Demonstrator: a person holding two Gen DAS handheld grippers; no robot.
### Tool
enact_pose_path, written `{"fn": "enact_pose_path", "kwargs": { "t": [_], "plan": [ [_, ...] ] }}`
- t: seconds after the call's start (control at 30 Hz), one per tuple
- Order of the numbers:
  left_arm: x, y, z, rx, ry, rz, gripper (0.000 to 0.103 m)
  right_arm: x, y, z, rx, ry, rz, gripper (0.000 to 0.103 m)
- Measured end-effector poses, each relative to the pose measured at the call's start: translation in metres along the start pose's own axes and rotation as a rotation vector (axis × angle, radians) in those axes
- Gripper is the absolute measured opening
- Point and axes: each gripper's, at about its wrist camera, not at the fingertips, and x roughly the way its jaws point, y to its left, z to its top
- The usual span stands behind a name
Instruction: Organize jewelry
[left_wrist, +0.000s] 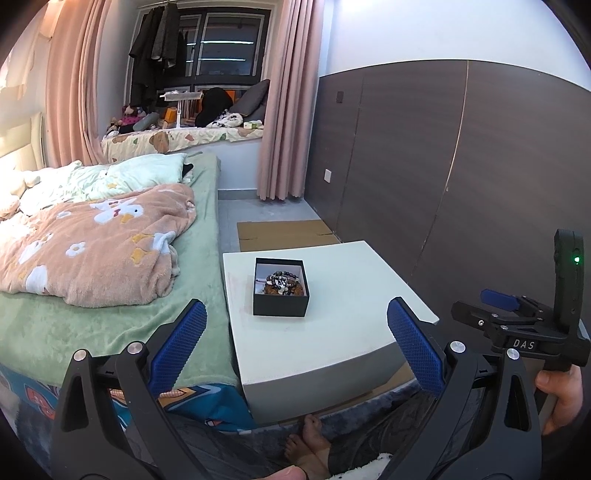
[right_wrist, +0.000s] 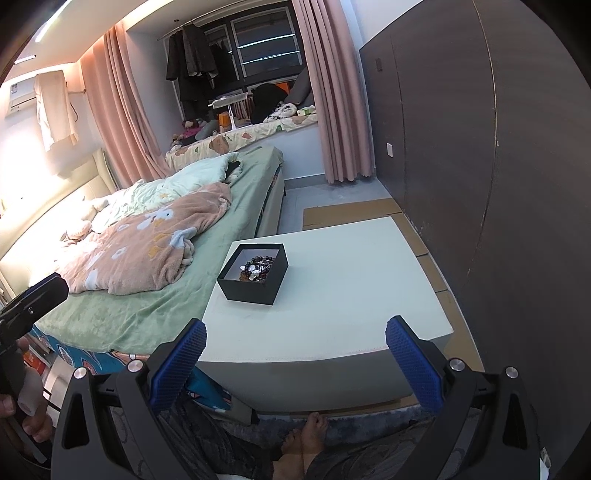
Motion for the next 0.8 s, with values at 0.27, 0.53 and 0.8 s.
{"fn": "enact_pose_path", "kwargs": {
  "t": [0.27, 0.53, 0.8],
  "plan": [
    [-0.0033, -0.0003, -0.0008, -0.005, -0.002, -0.001, 0.098, -0.0039, 0.0006, -0.0001, -0.001, -0.006, -0.003, 0.095],
    [-0.0056, 0.0008, -0.0005, -0.012, -0.005, 0.002, 0.098, -0.0071, 0.0012, 0.0008, -0.004, -0.014, -0.006, 0.095],
    [-0.008, 0.0011, -0.0004, -0.01, -0.012, 0.01, 0.098, -0.009, 0.0003, 0.0008, -0.005, -0.014, -0.007, 0.095]
  ]
}}
